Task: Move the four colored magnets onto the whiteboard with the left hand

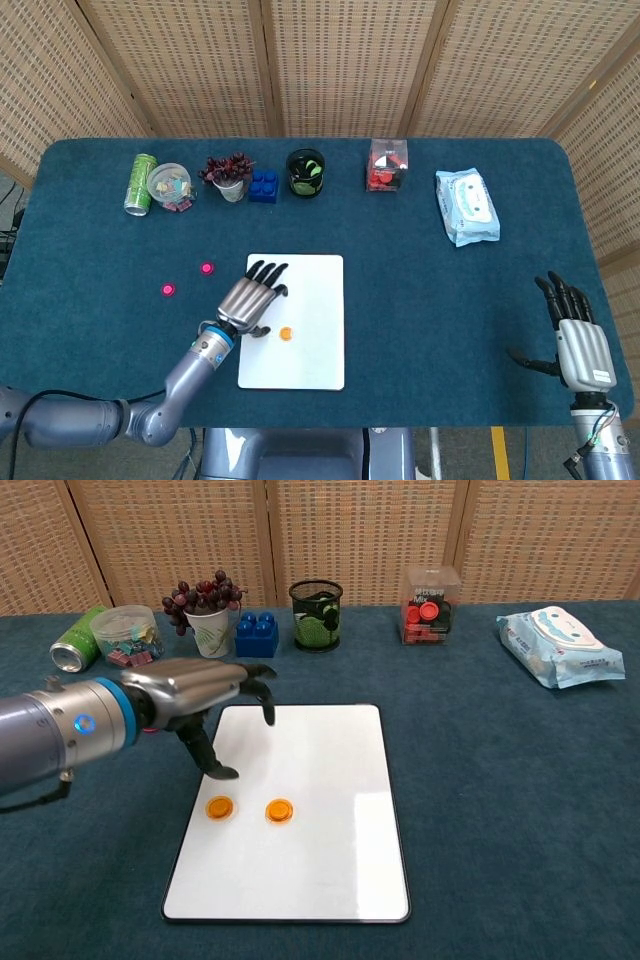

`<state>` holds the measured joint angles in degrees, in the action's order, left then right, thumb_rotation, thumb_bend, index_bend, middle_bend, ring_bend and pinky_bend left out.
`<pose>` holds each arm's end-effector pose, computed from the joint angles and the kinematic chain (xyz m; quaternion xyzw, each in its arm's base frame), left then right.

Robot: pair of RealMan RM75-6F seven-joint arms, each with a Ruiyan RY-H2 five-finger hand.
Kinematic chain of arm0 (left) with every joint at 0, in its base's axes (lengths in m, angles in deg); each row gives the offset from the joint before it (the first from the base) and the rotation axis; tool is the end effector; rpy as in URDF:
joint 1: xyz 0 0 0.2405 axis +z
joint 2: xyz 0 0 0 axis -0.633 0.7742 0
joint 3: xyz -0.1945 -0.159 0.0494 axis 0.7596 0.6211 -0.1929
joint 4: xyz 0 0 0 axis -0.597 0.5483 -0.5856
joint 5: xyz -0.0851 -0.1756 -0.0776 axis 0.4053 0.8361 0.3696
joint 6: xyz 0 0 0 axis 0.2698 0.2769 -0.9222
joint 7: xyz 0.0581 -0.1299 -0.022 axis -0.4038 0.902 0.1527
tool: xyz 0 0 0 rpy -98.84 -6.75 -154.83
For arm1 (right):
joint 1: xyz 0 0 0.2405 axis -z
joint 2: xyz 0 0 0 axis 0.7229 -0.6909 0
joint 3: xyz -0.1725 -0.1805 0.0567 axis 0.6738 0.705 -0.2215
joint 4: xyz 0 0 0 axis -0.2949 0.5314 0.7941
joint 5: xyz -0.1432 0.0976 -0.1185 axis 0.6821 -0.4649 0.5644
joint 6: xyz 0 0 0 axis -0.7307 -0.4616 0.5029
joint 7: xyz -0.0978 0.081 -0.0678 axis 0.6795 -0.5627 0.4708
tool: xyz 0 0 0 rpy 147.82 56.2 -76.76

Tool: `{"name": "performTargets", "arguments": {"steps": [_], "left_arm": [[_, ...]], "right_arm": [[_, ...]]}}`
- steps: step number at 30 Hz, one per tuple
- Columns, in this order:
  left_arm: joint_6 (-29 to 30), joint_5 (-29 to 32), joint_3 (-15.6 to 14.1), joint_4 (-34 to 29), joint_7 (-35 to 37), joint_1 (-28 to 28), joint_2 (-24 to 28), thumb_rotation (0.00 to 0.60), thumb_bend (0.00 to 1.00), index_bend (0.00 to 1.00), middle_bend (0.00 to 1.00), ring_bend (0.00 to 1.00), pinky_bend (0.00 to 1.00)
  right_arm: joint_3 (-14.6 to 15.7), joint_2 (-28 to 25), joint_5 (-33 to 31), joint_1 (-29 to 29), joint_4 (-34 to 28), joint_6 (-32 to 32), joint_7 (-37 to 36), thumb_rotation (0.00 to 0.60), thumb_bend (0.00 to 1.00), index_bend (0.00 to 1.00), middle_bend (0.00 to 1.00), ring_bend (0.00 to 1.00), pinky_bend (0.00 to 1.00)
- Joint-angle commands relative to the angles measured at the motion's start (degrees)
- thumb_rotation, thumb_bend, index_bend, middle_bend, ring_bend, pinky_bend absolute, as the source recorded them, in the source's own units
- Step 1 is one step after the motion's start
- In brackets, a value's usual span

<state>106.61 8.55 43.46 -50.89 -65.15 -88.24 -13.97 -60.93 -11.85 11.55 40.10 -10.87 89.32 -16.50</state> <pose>-0.1097 0.3172 -0.0532 -0.7909 -0.3589 -0.3023 0.3928 -0.2868 -0.1973 0.1449 0.5362 -0.4610 0.4327 0.5593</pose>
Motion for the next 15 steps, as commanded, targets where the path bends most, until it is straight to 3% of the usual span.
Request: {"name": "performTargets", "arguments": {"steps": [1, 6, 15], "left_arm": [[1.65, 0.22, 1.01, 0.85, 0.65, 0.87, 2.96, 0.600, 0.24, 0.29, 0.00, 0.00, 0.00], [1.71, 0.25, 2.05, 3.83, 3.53, 1.77, 5.08, 0.600, 0.26, 0.29, 0.00, 0.00, 0.00], [-3.80, -0.78, 2.30, 17.79, 14.74, 4.13, 3.96, 0.600, 0.31, 0.35, 0.00, 0.00, 0.00]], "right_arm": [[-0.01, 0.00, -0.04, -0.02, -0.04, -0.04, 0.02, 0.600, 0.13, 0.00, 0.00, 0.00, 0.00], [-0.04, -0.01, -0.21, -0.02, -0.22, -0.08, 0.10, 0.600, 0.13, 0.00, 0.00, 0.00, 0.00], [-0.15, -0.13, -0.74, -0.10, -0.54, -0.47, -0.11, 0.600, 0.13, 0.00, 0.00, 0.00, 0.00]]}}
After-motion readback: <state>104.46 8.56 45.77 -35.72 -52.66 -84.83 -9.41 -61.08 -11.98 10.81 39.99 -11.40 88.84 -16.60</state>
